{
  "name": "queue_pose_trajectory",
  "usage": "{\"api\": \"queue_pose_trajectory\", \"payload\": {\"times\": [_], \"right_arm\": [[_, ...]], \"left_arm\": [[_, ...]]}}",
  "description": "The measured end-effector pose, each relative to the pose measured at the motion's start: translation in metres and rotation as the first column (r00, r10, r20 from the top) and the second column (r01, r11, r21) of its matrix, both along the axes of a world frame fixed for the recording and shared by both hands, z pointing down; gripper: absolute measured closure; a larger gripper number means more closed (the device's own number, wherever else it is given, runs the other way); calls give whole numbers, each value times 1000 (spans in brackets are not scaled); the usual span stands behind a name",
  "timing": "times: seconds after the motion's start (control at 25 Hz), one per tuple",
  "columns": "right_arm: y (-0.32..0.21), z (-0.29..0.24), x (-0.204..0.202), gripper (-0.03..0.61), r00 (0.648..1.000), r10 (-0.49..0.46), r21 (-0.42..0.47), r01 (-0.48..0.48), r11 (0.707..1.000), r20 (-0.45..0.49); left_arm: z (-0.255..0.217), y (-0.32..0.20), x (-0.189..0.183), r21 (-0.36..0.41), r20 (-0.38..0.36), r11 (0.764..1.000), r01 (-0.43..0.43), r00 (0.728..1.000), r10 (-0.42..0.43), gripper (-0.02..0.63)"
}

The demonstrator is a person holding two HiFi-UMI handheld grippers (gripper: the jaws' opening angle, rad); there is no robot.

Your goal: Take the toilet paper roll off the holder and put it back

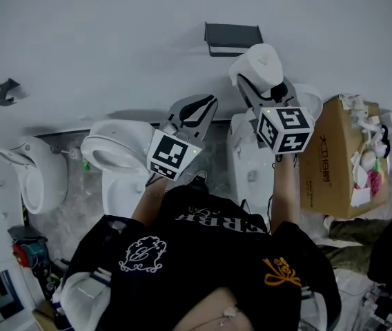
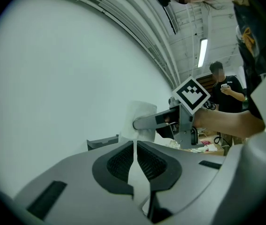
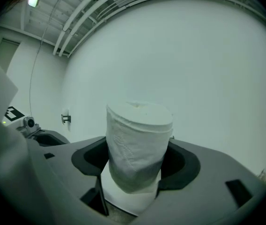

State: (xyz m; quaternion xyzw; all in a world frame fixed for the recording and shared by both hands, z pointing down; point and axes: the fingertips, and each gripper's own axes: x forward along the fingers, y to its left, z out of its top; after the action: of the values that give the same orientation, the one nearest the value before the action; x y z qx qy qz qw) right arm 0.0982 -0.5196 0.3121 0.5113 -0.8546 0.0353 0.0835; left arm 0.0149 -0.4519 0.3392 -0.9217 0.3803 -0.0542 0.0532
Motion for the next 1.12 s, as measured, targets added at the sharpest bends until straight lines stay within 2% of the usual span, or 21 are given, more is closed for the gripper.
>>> {"api": "queue_pose_trajectory", "payload": {"times": [0.36,0.72,0.96,1.12], "right_arm": [[-93,-22,-10,262,998,17,34,-15,999,-56],[-182,6,-9,262,987,57,-60,-67,996,-152],[-197,18,-9,258,985,61,-84,-76,994,-164],[-198,27,-7,252,989,73,-77,-83,994,-125]], "left_arm": [[4,-42,-14,-6,-5,1000,-4,1000,4,575],[4,-68,-13,-8,4,1000,-28,1000,28,575],[9,-79,-14,-25,8,999,-29,1000,29,575],[10,-85,-15,-27,9,999,-32,999,32,575]]}}
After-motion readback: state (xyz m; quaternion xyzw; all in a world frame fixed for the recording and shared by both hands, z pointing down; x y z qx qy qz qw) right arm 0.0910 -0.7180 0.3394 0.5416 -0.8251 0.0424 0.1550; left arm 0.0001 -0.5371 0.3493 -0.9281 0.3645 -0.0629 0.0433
